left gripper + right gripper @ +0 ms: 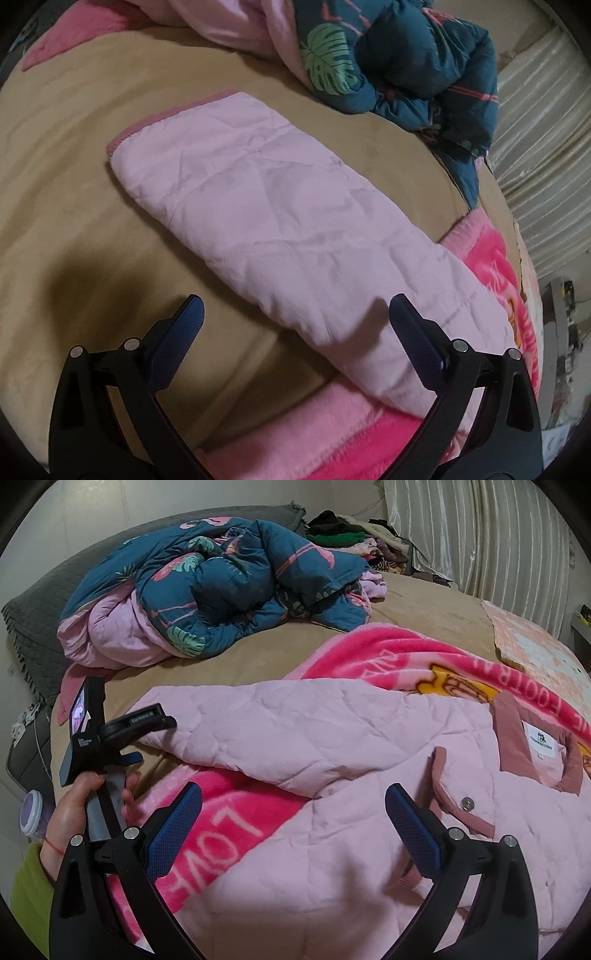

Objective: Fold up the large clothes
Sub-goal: 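Close the left tool on the other sleeve's ribbed cuff, then lift the sleeve with the left tool toward the jacket center, then lay the sleeve and side panel over the jacket front, open the left tool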

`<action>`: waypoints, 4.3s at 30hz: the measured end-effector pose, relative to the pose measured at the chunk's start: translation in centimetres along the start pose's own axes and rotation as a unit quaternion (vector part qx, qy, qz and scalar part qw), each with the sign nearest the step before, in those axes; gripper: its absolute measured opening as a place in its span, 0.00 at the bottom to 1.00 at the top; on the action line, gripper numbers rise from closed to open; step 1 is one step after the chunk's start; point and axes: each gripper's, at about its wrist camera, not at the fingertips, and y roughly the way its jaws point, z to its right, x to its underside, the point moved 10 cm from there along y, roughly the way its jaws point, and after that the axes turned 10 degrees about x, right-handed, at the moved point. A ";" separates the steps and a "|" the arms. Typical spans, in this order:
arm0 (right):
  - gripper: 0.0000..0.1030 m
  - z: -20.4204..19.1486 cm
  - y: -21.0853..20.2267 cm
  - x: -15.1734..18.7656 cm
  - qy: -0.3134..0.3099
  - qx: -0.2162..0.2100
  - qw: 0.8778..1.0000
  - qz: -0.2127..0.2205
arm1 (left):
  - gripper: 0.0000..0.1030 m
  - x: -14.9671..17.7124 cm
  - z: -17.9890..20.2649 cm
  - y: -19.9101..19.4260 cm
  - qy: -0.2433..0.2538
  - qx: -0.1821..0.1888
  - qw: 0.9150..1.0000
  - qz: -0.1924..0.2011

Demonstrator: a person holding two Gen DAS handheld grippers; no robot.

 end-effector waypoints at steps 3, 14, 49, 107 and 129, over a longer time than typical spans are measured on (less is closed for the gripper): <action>0.96 1.2 0.3 0.5 0.006 0.007 1.000 -0.007 | 0.91 -0.7 -1.0 0.6 -0.020 0.009 1.000 -0.001; 0.96 6.9 -1.4 1.7 0.051 0.029 0.998 0.000 | 0.59 -3.0 -2.1 0.8 -0.015 0.013 1.000 0.020; 0.96 13.8 -8.6 7.5 0.147 0.014 0.989 0.016 | 0.10 -3.2 13.3 -12.4 0.082 0.208 0.968 0.115; 0.96 31.3 -16.0 14.8 0.296 0.107 0.947 0.070 | 0.11 24.2 37.7 -15.8 0.420 0.348 0.838 -0.010; 0.96 37.1 -19.4 20.1 0.355 0.095 0.926 0.083 | 0.11 36.4 38.5 -11.2 0.557 0.241 0.792 -0.066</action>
